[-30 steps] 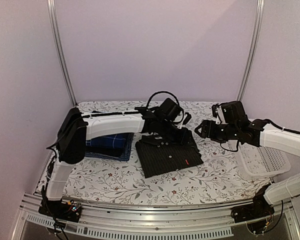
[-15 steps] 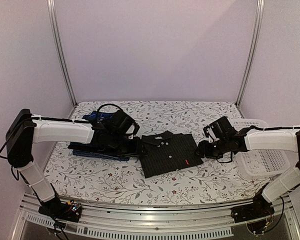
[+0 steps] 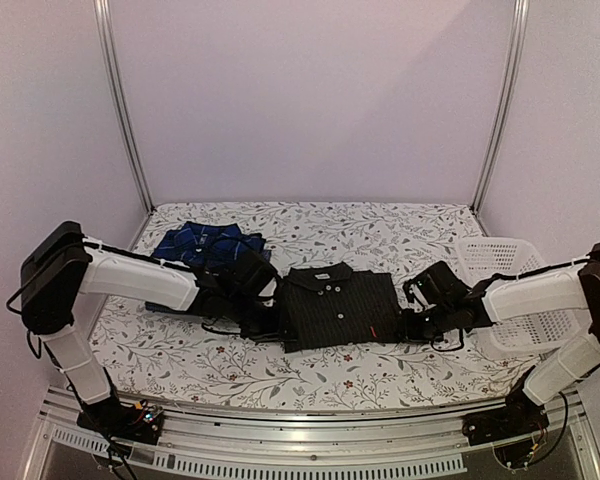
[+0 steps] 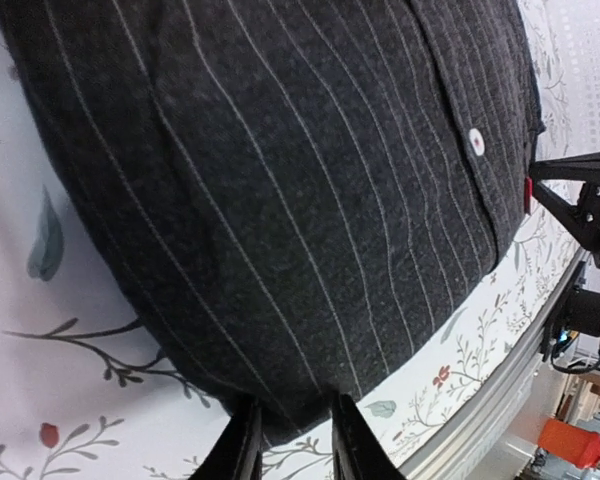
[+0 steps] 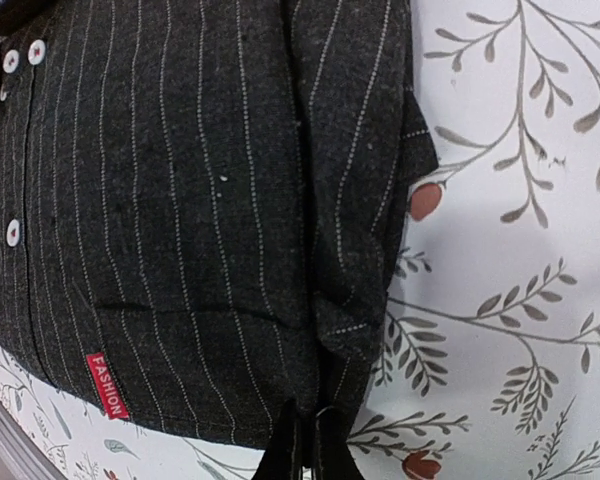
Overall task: Fold and stack the long sleeve shirts
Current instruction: Turn over the square-folded shirt at the center of the board, then move the square-folded shirt to the center of the board.
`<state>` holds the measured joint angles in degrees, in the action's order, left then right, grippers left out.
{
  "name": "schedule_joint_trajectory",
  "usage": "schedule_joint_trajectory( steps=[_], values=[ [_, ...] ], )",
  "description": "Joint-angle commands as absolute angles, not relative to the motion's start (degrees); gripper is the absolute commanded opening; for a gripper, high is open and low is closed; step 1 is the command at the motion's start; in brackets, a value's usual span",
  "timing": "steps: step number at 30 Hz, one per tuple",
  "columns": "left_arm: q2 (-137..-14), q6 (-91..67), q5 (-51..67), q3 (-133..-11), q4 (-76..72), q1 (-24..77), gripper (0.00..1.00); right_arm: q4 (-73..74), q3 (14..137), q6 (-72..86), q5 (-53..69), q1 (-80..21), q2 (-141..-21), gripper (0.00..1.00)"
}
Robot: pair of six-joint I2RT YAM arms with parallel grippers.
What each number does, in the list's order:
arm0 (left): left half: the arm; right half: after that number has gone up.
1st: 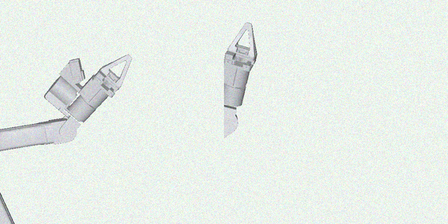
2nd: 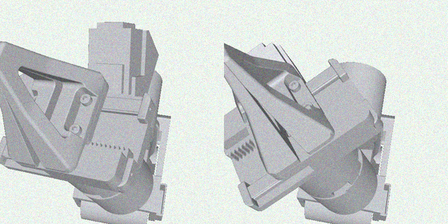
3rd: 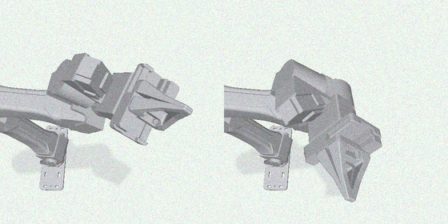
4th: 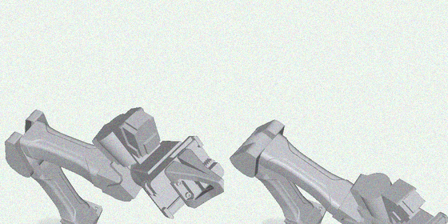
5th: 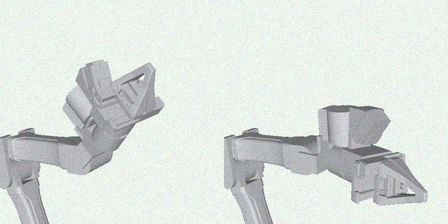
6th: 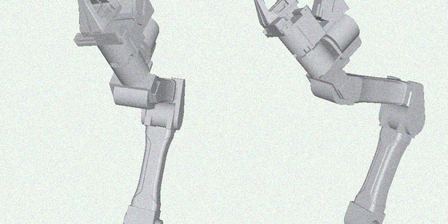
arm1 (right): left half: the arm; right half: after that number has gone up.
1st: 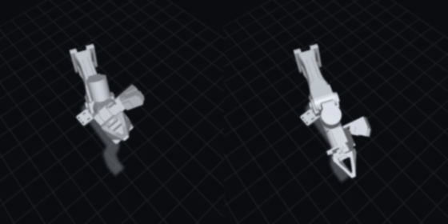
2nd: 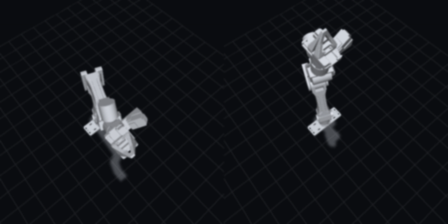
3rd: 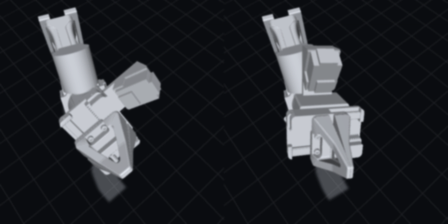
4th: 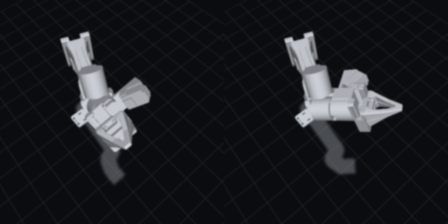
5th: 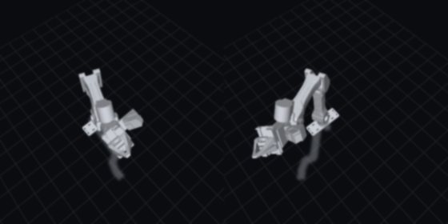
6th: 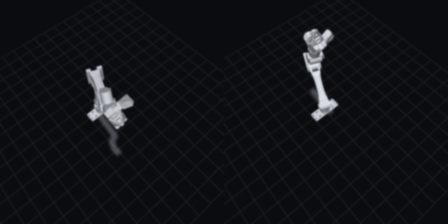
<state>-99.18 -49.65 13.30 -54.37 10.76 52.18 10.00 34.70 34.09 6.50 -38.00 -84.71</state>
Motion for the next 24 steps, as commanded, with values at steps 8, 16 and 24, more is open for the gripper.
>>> schedule_joint_trajectory(
  steps=[8, 16, 24],
  values=[
    [-98.88, -54.37, 16.15, -49.69, 8.68, 59.7, 0.0, 12.57, 20.25, 46.22, 6.39, -43.94, -69.39, 0.02],
    [-92.37, -52.62, 9.42, -51.87, 19.55, 59.04, 0.28, 23.25, 27.3, 44.96, 3.86, -43.95, -60.19, 0.49],
    [-89.97, -45.77, 5.84, -60.2, 24.97, 51.48, 0.39, 23.09, 40.19, 37.34, 1.86, -40.82, -66.07, 0.55]
  ],
)
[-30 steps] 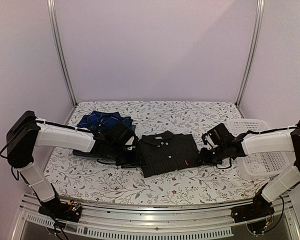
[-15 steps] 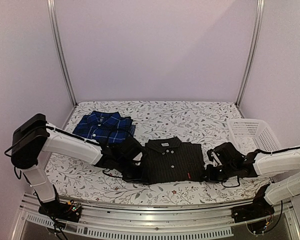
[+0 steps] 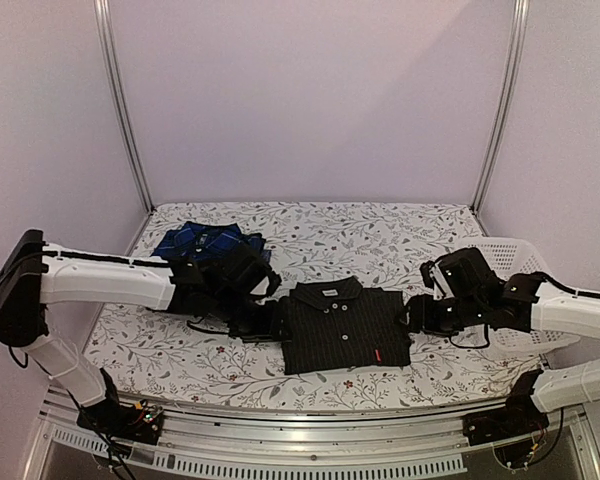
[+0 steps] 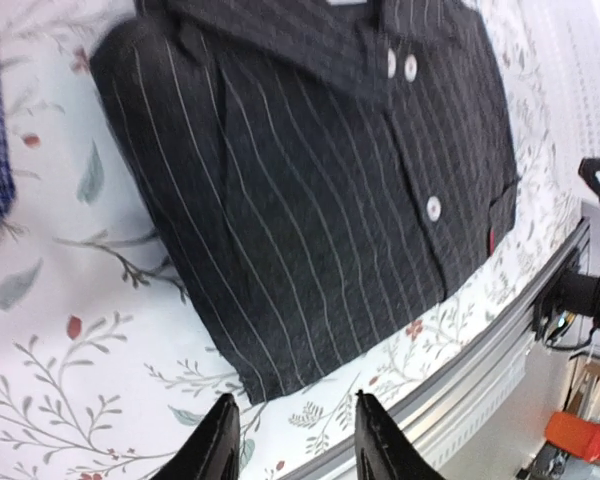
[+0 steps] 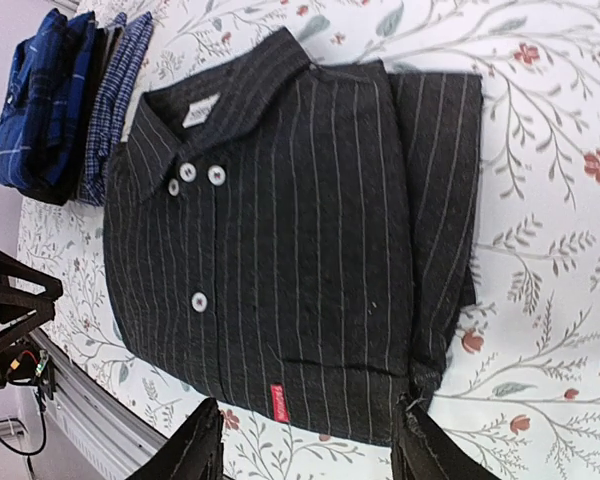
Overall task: Fold and stack the long sleeve shirts
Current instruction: Move the square-folded shirt to the center of the board, then smooth out the square-folded shirt at the center of the board.
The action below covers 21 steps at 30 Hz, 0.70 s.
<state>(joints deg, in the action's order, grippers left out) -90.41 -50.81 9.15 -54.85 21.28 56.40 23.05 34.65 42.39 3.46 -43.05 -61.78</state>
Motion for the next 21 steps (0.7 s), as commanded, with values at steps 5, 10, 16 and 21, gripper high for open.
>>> schedule_joint_trajectory(
  steps=[5, 10, 16, 21],
  values=[
    [-97.74, -39.46, 5.04, -71.02, 27.24, 45.87, 0.43, 16.52, 44.48, 32.71, 5.27, -36.94, -74.05, 0.53],
    [-108.23, -35.94, 4.38, -81.82, 29.61, 43.7, 0.45, 11.39, 47.32, 30.07, 8.95, -34.43, -81.54, 0.52],
    [-115.77, -35.49, 5.75, -87.06, 29.69, 42.56, 0.45, 6.17, 48.33, 28.86, 13.17, -31.74, -89.3, 0.51],
    [-119.31, -35.67, 7.95, -89.5, 29.11, 42.53, 0.44, 2.68, 49.85, 28.65, 13.74, -30.35, -94.33, 0.51]
  ],
)
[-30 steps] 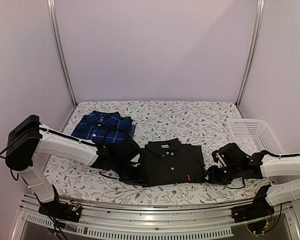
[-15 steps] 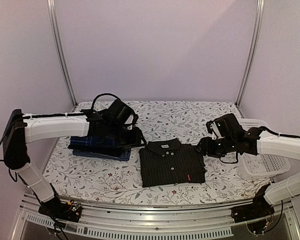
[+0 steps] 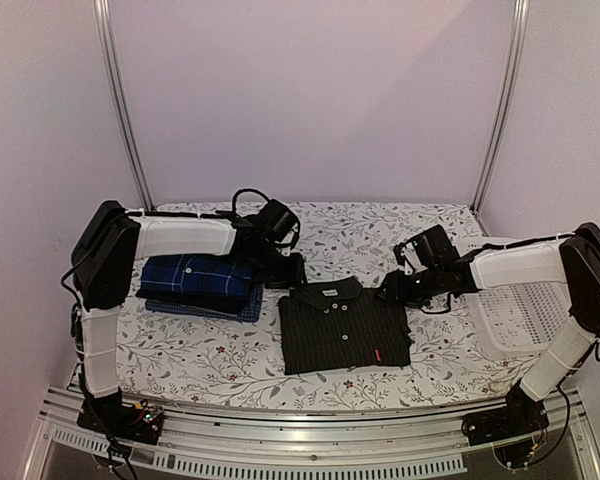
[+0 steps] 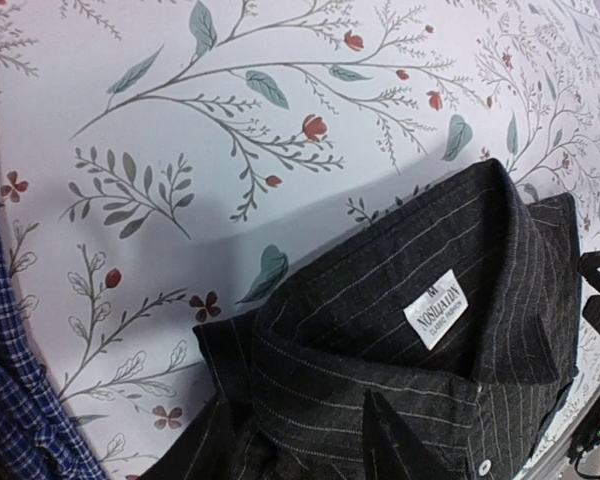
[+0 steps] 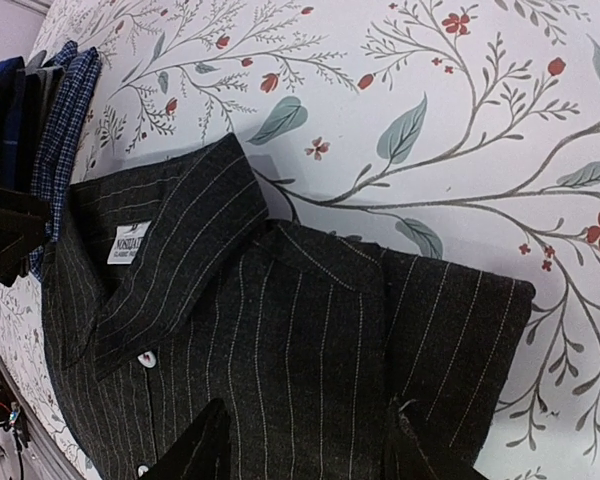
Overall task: Fold and stack the long sleeve shirts
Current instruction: Smooth out the square-folded shirt at the center of the board.
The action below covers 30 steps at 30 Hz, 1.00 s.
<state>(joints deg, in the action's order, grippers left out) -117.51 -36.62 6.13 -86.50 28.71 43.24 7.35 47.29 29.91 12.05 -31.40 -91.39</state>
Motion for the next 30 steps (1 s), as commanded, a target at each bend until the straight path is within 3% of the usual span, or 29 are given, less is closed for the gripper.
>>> schedule_joint_trajectory(
  steps=[1, 14, 18, 22, 26, 30],
  values=[
    [-119.78, -35.74, 8.07, -89.92, 29.09, 42.58, 0.44, 2.6, 50.37, 28.61, 13.07, -30.28, -95.39, 0.51],
    [-123.41, -35.97, 9.19, -91.92, 29.12, 42.54, 0.24, 0.78, 54.37, 29.44, 13.81, -29.53, -102.91, 0.51],
    [-123.83, -35.9, 9.05, -92.45, 29.37, 42.54, 0.15, 1.21, 54.84, 29.87, 13.15, -29.53, -103.82, 0.47],
    [-123.69, -35.62, 9.55, -92.91, 29.41, 42.76, 0.06, 1.4, 54.85, 29.97, 13.19, -29.53, -103.55, 0.33],
    [-122.94, -34.76, 9.23, -93.57, 29.32, 43.4, 0.01, 2.0, 54.78, 30.13, 13.44, -29.62, -102.03, 0.1],
    [-122.31, -34.79, 9.32, -93.7, 29.26, 43.68, 0.0, 3.29, 54.54, 30.15, 13.05, -29.62, -99.37, 0.02]
  ],
)
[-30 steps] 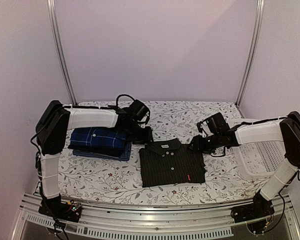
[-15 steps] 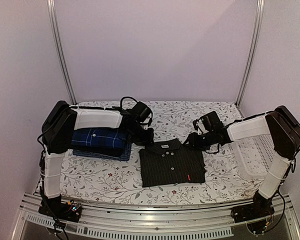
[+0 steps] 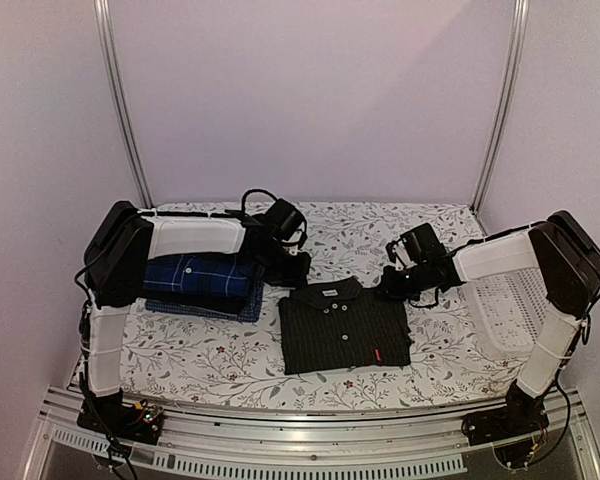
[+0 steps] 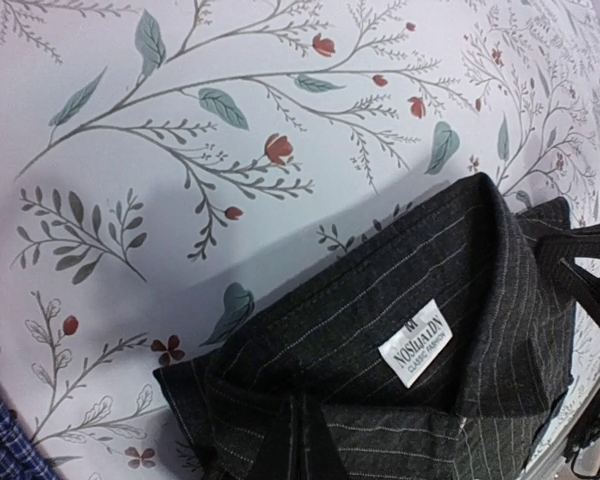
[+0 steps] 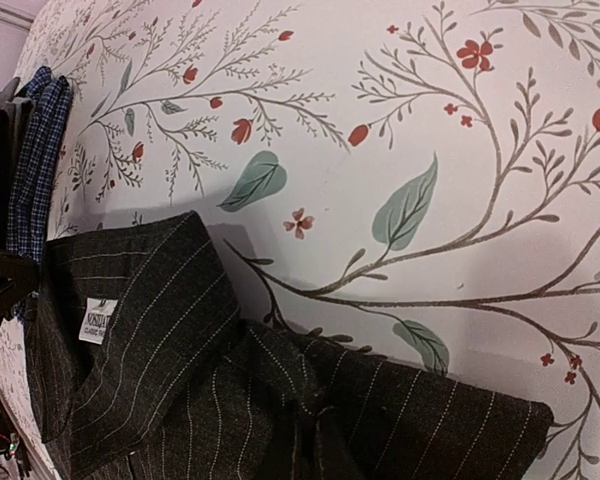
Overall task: Fold and stack the long sleeve shirts
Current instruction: Smooth out the square-folded shirt at the center of the board.
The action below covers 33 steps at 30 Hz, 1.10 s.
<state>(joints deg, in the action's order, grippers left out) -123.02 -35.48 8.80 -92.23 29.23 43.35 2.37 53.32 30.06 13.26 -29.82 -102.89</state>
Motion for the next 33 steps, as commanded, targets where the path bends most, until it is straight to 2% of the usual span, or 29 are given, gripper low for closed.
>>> schedule_joint_trajectory(
  steps=[1, 11, 16, 19, 29, 33],
  values=[
    [-122.14, -34.83, 9.34, -93.69, 29.19, 43.77, 0.0, 3.6, 54.43, 30.15, 12.75, -29.65, -98.55, 0.0],
    [-120.99, -35.33, 6.85, -94.42, 29.95, 44.3, 0.01, 4.95, 50.91, 30.91, 10.83, -30.24, -91.39, 0.0],
    [-123.07, -36.16, 2.66, -96.27, 33.63, 44.0, 0.3, 4.69, 50.63, 31.1, 11.14, -30.32, -91.82, 0.0],
    [-125.2, -35.85, 3.25, -97.29, 33.97, 43.94, 0.37, 4.4, 50.7, 31.2, 11.22, -30.32, -92.25, 0.0],
    [-129.94, -35.96, 5.36, -100.31, 34.81, 44.21, 0.37, 4.14, 50.98, 31.18, 11.25, -30.32, -93.23, 0.0],
    [-129.85, -36.12, 5.71, -100.61, 34.72, 44.54, 0.28, 4.04, 51.04, 31.11, 11.17, -30.41, -93.43, 0.0]
  ],
)
